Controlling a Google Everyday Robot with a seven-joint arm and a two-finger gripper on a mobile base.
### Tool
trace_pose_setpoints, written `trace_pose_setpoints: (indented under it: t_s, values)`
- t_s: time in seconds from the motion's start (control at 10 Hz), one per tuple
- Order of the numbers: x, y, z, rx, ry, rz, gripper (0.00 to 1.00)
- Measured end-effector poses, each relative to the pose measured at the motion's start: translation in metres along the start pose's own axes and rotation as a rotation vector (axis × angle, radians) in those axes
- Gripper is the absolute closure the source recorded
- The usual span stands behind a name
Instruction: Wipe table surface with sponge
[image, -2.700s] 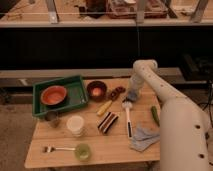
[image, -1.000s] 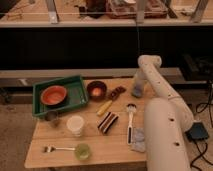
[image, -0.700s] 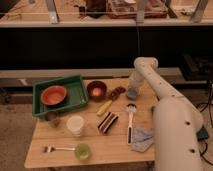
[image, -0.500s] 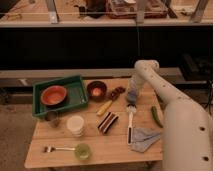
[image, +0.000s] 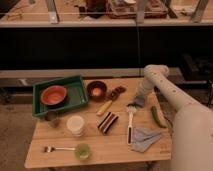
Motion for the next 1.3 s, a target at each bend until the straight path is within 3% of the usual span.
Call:
trace_pose_setpoints:
  t_s: [0.2, 0.4, 0.8, 1.1, 1.3]
  values:
    - [0.017, 0.025, -0.006, -0.004, 0.019, 0.078, 0.98]
    - [0.034, 0.023, -0.005, -0.006, 0.029, 0.108, 0.98]
    - [0.055, -0.029, 0.011, -0.025, 0.034, 0.083, 0.98]
    - [0.035, -0.063, 0.009, 0.0, 0.019, 0.014, 0.98]
    - [0.019, -0.07, 0.003, 0.015, 0.016, -0.026, 0.98]
